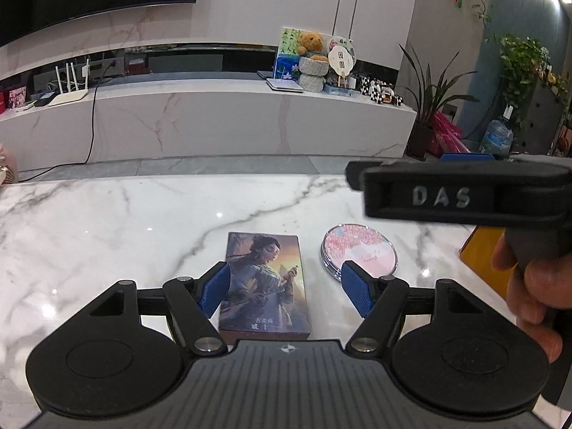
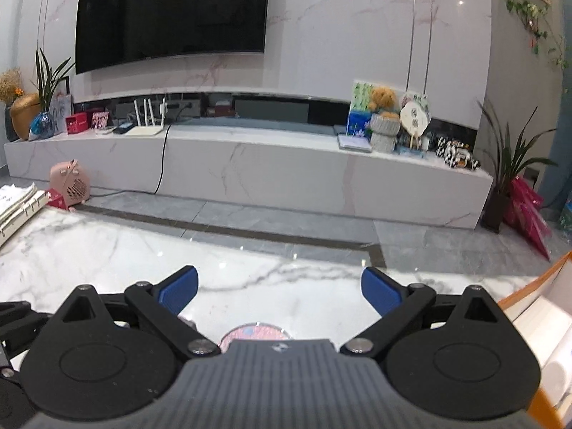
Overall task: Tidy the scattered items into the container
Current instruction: 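Grasp the illustrated card box with the left tool while the right tool grasps the pink compact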
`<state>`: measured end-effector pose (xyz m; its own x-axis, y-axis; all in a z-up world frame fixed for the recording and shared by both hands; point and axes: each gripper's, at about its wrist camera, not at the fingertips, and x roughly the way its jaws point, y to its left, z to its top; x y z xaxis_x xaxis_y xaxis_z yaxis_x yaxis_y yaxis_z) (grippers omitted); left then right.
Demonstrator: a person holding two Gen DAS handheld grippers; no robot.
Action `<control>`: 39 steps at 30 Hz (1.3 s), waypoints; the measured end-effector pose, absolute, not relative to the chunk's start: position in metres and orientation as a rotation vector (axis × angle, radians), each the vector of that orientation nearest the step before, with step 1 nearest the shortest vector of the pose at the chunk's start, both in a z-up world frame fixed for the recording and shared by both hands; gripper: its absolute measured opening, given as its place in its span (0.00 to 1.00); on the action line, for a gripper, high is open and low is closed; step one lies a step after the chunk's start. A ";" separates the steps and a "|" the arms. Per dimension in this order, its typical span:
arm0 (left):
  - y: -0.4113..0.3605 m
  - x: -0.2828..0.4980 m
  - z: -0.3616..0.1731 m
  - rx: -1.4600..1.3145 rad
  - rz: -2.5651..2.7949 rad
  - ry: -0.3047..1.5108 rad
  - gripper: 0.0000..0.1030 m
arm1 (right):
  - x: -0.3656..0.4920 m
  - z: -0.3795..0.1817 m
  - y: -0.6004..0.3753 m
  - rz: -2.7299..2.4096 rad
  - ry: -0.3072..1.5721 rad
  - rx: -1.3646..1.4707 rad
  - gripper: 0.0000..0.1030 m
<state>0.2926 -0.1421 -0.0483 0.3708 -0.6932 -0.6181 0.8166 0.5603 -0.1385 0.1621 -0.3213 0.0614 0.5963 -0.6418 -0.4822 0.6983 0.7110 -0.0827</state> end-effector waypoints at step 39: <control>-0.151 0.315 -0.072 0.326 -0.924 0.696 0.65 | 0.181 -0.003 -0.341 -0.771 0.670 0.296 0.90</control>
